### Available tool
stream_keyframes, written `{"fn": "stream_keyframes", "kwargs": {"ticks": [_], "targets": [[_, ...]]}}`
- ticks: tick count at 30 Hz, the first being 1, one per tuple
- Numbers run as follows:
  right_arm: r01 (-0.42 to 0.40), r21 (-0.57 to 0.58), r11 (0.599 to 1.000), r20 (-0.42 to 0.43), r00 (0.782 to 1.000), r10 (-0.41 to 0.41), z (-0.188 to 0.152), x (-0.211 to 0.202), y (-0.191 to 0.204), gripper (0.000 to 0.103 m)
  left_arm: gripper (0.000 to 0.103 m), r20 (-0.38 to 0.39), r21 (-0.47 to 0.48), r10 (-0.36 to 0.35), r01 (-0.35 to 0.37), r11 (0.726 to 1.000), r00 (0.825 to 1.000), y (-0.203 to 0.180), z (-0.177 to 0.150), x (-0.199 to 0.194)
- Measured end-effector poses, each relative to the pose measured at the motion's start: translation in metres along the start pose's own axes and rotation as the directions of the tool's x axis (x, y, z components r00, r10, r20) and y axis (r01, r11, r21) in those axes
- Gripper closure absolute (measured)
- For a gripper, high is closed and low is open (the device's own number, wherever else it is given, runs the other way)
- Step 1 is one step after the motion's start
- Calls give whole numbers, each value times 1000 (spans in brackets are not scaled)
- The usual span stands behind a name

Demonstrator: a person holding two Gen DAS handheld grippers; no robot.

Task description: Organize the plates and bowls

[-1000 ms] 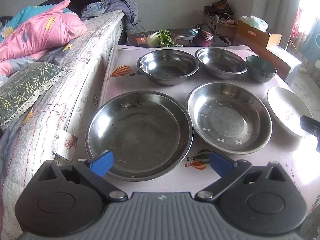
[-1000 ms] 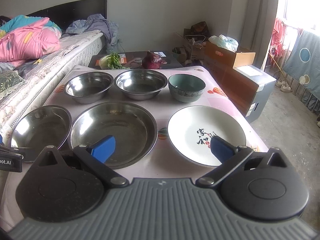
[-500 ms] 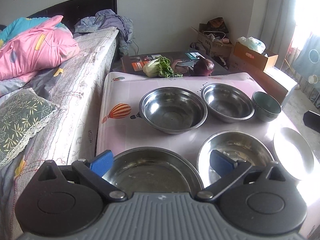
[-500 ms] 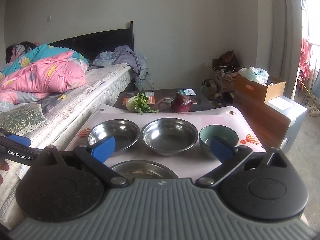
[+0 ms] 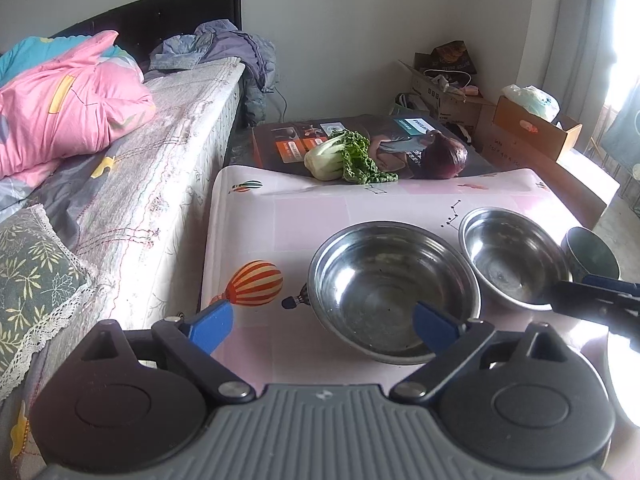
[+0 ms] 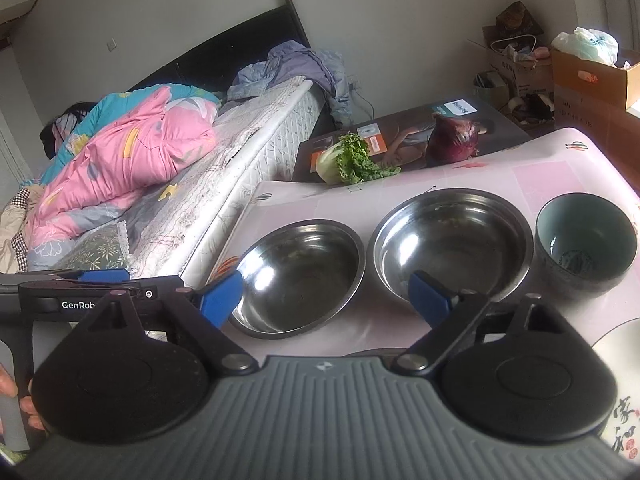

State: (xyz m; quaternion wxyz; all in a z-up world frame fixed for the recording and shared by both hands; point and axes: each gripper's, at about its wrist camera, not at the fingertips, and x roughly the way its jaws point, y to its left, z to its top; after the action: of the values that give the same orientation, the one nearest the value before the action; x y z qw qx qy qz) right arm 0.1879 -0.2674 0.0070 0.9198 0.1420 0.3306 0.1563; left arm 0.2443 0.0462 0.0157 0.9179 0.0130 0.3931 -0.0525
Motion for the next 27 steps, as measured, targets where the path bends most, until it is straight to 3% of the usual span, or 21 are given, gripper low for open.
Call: {"fn": "stream_keyframes", "kwargs": {"ticks": [2, 4, 6, 11, 12, 14, 17, 27], "targets": [[6, 16, 1000, -37, 999, -5, 1, 23, -2, 26, 10, -44, -6, -10, 10, 1000, 999, 4, 7, 23], [13, 30, 999, -73, 997, -11, 0, 46, -4, 36, 23, -86, 1, -12, 12, 1000, 996, 5, 12, 42], [25, 38, 999, -102, 995, -21, 0, 62, -7, 47, 28, -119, 17, 15, -13, 1000, 993, 3, 15, 60], [40, 54, 998, -164, 986, -30, -5, 95, -12, 71, 60, -201, 53, 86, -76, 996, 976, 0, 16, 97], [39, 53, 998, -174, 984, -30, -6, 100, -12, 73, 69, -218, 47, 92, -84, 995, 972, 1, 16, 102], [42, 52, 998, -183, 983, -31, -6, 106, -12, 81, 72, -228, 26, 79, -75, 997, 970, 2, 16, 104], [38, 63, 997, -197, 980, -25, -7, 115, -14, 89, 86, -240, 27, 83, -79, 997, 967, 2, 16, 105], [1, 55, 998, -206, 979, 10, -4, 118, -8, 93, 81, -291, -38, 46, -59, 998, 956, 19, 8, 94]]}}
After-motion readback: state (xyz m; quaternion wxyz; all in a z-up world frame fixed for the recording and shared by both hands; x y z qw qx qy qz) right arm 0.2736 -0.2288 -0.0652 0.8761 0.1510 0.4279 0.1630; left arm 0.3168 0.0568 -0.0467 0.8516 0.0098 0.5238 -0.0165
